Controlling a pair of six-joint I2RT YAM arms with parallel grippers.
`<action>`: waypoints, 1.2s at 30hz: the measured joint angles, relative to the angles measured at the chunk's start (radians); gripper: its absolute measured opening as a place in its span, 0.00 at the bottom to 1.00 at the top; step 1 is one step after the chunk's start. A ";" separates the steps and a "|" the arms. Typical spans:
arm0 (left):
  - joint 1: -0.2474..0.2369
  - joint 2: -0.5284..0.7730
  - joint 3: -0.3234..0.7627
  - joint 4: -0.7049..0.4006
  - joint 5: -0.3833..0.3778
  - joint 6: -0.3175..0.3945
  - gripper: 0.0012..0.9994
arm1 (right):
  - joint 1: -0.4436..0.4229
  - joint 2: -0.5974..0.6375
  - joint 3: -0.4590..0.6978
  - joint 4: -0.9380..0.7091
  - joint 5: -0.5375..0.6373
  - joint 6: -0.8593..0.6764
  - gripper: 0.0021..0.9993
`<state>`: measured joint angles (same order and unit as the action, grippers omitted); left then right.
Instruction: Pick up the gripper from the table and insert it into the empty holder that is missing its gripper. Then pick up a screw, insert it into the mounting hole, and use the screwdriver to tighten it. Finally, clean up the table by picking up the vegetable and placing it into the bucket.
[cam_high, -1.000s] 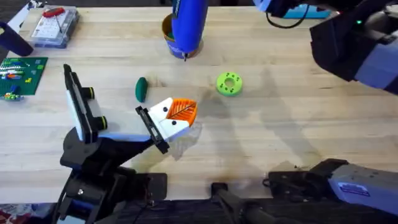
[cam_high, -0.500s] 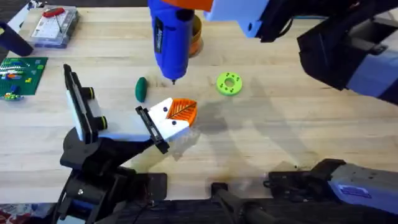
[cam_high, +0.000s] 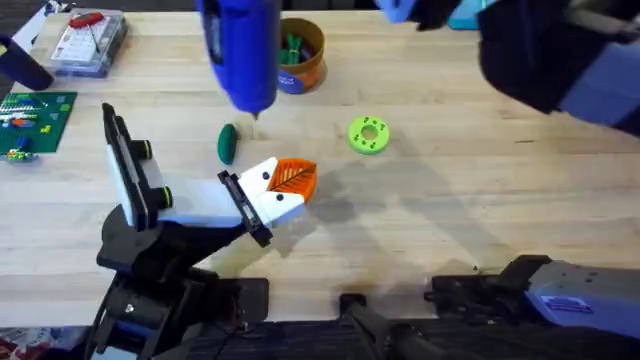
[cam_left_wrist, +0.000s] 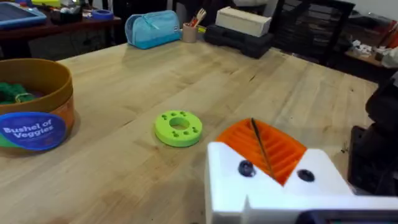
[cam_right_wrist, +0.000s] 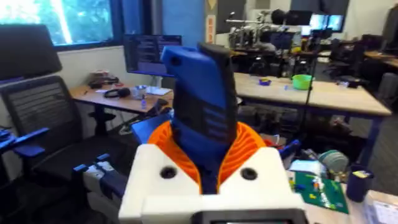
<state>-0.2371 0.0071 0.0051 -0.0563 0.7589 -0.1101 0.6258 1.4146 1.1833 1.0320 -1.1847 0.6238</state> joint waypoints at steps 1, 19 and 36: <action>0.000 0.000 0.000 0.000 0.000 0.000 0.02 | 0.005 0.010 0.003 0.000 -0.003 -0.001 0.08; 0.000 0.000 0.000 0.000 0.000 0.000 0.02 | 0.031 0.069 -0.061 0.032 -0.028 -0.060 0.08; 0.000 0.000 0.000 0.000 0.000 0.000 0.02 | 0.033 0.071 -0.185 0.034 0.025 -0.125 0.08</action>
<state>-0.2371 0.0074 0.0051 -0.0563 0.7589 -0.1101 0.6587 1.4861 0.9985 1.0657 -1.1601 0.4986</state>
